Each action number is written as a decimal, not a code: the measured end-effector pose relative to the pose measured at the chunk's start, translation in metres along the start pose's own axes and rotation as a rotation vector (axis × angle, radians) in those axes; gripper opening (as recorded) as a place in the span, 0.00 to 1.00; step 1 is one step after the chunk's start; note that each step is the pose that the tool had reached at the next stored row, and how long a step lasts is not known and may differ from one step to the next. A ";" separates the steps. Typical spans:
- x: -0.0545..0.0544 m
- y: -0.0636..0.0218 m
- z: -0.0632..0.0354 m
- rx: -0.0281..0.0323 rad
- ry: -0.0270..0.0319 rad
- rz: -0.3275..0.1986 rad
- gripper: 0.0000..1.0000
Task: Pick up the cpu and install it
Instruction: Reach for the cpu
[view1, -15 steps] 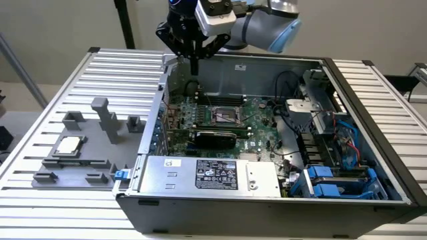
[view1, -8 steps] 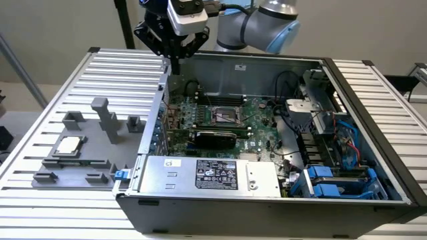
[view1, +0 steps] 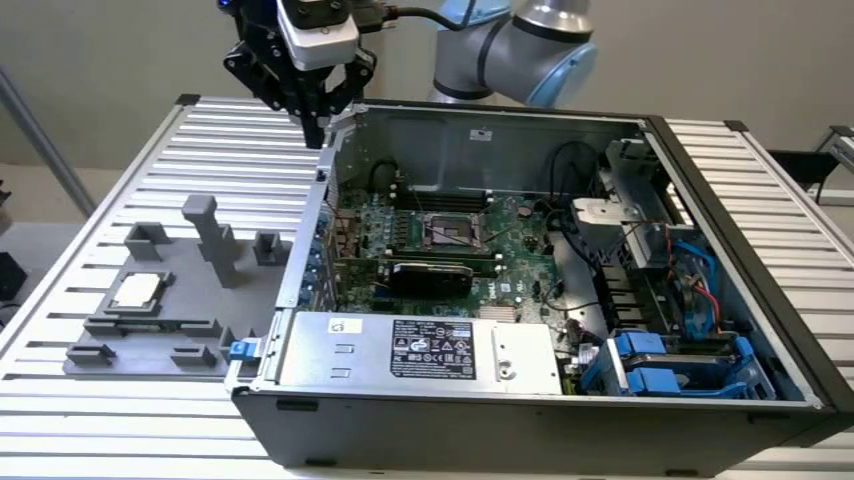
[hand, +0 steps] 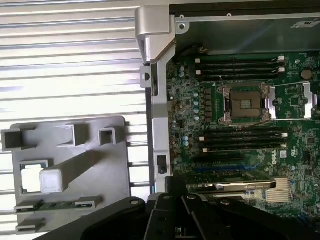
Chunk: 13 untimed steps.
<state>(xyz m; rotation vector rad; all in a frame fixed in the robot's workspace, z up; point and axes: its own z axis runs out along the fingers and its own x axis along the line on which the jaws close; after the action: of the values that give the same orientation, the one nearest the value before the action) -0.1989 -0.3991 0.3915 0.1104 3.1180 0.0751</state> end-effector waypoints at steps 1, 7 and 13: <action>0.004 -0.0004 0.0000 0.0000 0.0000 0.000 0.11; 0.032 -0.0041 0.0007 0.0000 0.0000 0.000 0.11; 0.059 -0.0094 0.0019 0.0001 0.0001 0.000 0.11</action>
<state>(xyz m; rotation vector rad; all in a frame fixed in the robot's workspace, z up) -0.2579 -0.4042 0.3880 0.1104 3.1181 0.0750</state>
